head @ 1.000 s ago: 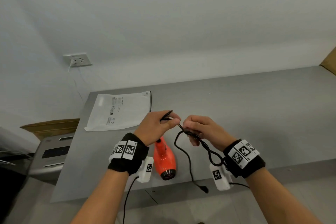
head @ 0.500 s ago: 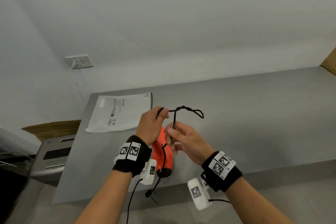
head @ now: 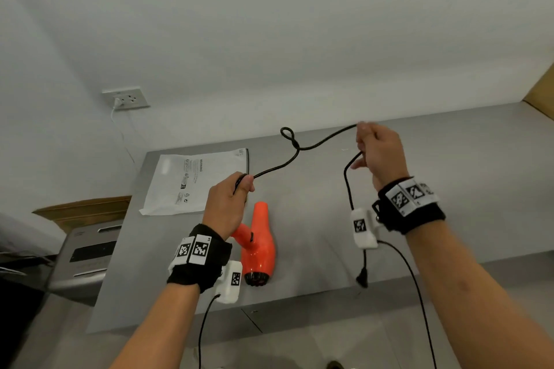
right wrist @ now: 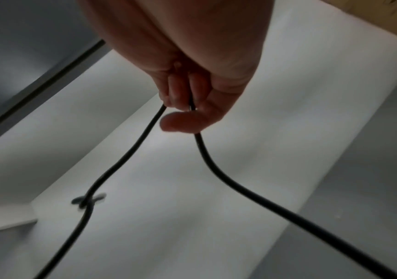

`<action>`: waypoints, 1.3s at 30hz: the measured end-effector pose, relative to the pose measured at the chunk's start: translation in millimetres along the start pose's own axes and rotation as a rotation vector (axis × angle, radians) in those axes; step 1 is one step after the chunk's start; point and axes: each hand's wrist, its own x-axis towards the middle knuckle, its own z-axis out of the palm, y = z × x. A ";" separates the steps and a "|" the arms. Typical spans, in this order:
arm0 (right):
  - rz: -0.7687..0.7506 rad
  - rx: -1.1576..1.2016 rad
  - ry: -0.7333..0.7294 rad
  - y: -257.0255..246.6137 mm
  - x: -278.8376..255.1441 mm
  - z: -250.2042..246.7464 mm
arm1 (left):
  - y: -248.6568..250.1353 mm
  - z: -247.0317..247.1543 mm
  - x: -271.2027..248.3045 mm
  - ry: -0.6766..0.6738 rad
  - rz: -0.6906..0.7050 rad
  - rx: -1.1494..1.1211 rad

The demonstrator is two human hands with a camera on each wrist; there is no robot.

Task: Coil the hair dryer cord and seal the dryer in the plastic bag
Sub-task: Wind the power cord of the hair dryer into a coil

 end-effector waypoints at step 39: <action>-0.081 -0.369 -0.548 59.4 -105.0 126.8 | -2.7 4.5 -15.4 -0.174 -0.273 -1.007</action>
